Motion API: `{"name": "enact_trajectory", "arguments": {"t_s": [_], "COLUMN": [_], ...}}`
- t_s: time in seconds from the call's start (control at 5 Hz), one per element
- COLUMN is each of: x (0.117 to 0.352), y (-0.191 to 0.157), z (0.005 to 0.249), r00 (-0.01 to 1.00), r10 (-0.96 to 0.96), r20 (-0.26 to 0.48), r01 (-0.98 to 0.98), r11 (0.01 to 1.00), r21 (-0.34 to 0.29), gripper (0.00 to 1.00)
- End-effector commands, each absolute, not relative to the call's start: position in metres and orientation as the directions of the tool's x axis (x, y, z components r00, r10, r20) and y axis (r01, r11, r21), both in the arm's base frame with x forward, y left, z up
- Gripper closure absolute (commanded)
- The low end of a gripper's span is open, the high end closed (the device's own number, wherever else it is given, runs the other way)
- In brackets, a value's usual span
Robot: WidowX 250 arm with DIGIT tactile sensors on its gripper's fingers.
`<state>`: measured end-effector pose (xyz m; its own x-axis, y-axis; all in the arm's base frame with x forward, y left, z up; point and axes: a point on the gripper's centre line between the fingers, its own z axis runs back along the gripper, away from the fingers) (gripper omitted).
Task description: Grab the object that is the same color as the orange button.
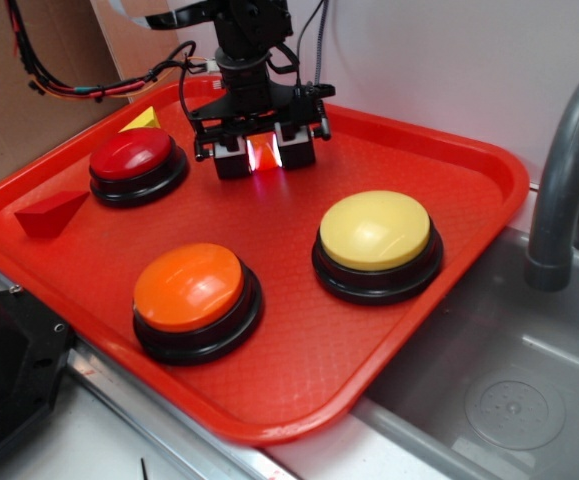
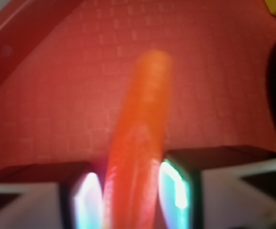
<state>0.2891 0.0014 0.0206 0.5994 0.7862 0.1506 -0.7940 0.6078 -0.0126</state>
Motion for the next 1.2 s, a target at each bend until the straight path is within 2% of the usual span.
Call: {"name": "enact_trajectory", "arguments": {"t_s": [0.0,0.2,0.4,0.6,0.8,1.0], "x": [0.275,0.252,0.223,0.202,0.186,0.182], "y": [-0.015,-0.025,-0.021,0.002,0.023,0.036], "z": [0.112,0.162,0.211,0.216,0.217,0.210], "r00": [0.785,0.917,0.957,0.972,0.972,0.978], "r10": [0.609,0.386,0.273,0.198,0.208,0.189], "r20": [0.114,0.105,0.100,0.125,0.107,0.085], "r01": [-0.586,-0.377,-0.267,-0.175,-0.190,-0.176], "r11": [0.790,0.921,0.961,0.969,0.969,0.974], "r21": [-0.180,-0.096,-0.066,-0.174,-0.156,-0.142], "gripper": [1.00,1.00,1.00,1.00,1.00,1.00]}}
